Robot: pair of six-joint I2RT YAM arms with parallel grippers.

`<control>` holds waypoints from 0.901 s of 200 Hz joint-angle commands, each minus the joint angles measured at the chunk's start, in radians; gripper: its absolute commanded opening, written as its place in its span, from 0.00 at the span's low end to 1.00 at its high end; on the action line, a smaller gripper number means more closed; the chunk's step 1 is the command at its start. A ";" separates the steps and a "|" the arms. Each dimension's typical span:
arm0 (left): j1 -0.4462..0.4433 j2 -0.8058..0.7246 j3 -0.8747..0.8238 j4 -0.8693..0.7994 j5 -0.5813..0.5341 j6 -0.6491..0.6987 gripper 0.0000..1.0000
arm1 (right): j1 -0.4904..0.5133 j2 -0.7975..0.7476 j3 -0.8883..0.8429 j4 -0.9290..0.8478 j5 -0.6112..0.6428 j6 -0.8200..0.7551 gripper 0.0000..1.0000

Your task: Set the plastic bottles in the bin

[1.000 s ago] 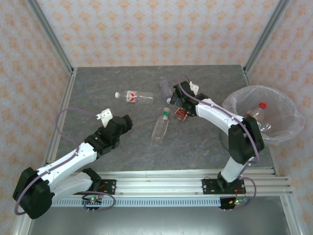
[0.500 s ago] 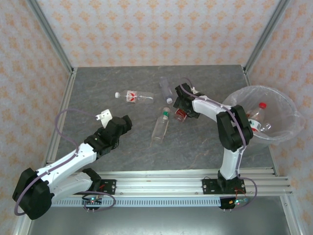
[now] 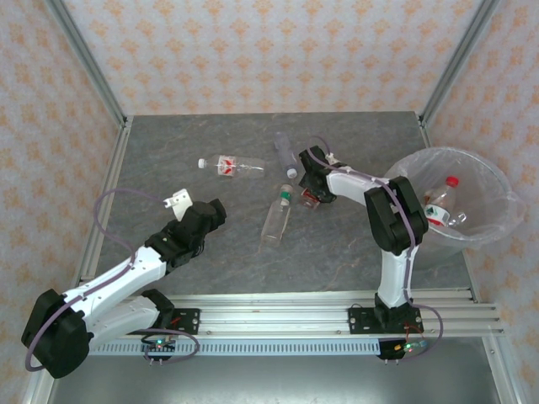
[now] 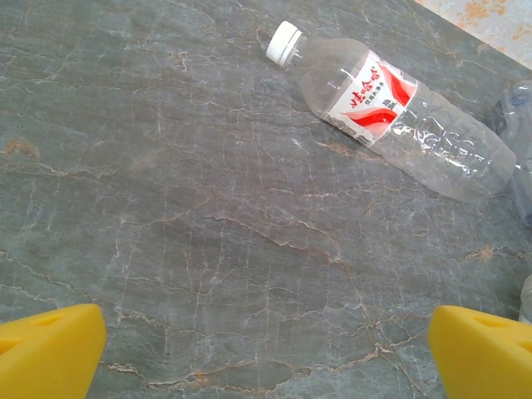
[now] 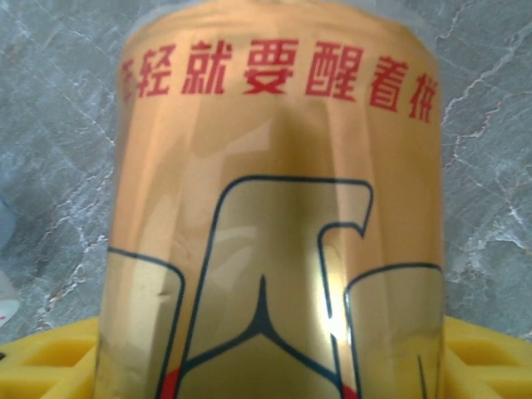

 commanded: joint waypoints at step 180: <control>0.011 0.041 0.014 0.012 0.008 -0.003 1.00 | -0.005 -0.420 -0.346 0.359 -0.024 -0.189 0.53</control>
